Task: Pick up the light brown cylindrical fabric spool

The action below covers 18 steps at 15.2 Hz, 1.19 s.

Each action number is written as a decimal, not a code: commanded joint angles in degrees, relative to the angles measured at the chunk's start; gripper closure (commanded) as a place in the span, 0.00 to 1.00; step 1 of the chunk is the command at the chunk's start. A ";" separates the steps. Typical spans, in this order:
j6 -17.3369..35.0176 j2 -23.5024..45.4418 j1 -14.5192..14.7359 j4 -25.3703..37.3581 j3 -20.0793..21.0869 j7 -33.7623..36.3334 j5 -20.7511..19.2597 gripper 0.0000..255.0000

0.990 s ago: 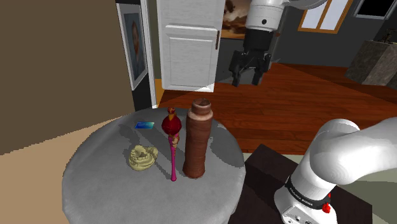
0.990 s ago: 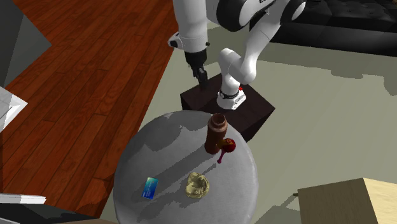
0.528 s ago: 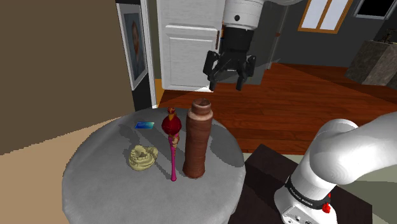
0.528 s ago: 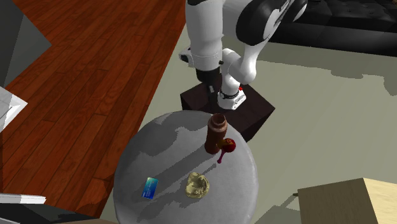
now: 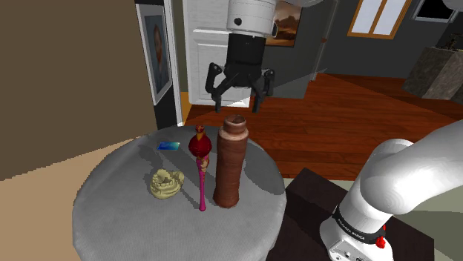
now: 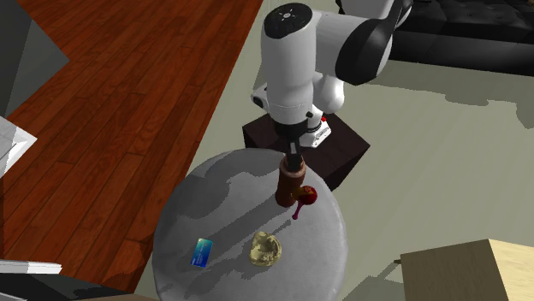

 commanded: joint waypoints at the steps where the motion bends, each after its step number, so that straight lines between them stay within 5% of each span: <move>1: 1.18 -0.06 0.05 -1.18 0.37 0.18 0.24 0.00; 7: 4.48 -0.56 0.29 -5.00 0.92 -0.45 0.79 0.00; 8: 4.45 -0.60 0.30 -5.01 0.92 -0.44 0.80 1.00; 18: 3.75 -0.48 0.24 -4.19 0.79 -0.31 0.66 1.00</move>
